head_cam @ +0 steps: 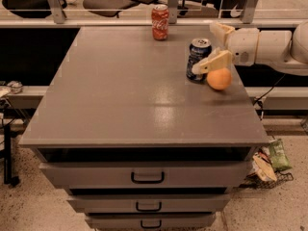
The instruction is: Move pepsi can near orange
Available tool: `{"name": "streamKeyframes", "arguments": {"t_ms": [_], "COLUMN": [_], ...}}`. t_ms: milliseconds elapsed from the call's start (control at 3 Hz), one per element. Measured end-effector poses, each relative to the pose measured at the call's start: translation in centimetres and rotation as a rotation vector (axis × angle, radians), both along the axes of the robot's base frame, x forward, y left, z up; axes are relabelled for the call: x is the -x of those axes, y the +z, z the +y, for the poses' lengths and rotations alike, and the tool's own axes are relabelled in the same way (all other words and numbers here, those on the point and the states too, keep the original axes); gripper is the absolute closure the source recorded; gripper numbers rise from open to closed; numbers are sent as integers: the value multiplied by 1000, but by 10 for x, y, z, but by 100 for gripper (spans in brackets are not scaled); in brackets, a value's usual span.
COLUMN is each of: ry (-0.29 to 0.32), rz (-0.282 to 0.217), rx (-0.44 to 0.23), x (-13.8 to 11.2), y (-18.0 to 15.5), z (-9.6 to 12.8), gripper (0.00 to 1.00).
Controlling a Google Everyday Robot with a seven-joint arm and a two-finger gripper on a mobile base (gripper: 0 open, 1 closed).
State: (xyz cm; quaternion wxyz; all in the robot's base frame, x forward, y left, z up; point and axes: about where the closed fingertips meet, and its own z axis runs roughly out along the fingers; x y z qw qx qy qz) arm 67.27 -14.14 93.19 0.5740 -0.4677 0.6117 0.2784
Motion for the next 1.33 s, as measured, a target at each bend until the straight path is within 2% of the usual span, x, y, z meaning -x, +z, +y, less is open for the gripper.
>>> {"name": "streamKeyframes", "arguments": {"t_ms": [333, 667, 1000, 1333], "ry": [2, -83, -226, -316], "rz": [-1, -39, -117, -226], "rx": [2, 17, 91, 175], "x": [1, -2, 7, 22], "y": [2, 6, 31, 79], "z": [0, -36, -101, -153], "gripper": [0, 0, 0, 0]}}
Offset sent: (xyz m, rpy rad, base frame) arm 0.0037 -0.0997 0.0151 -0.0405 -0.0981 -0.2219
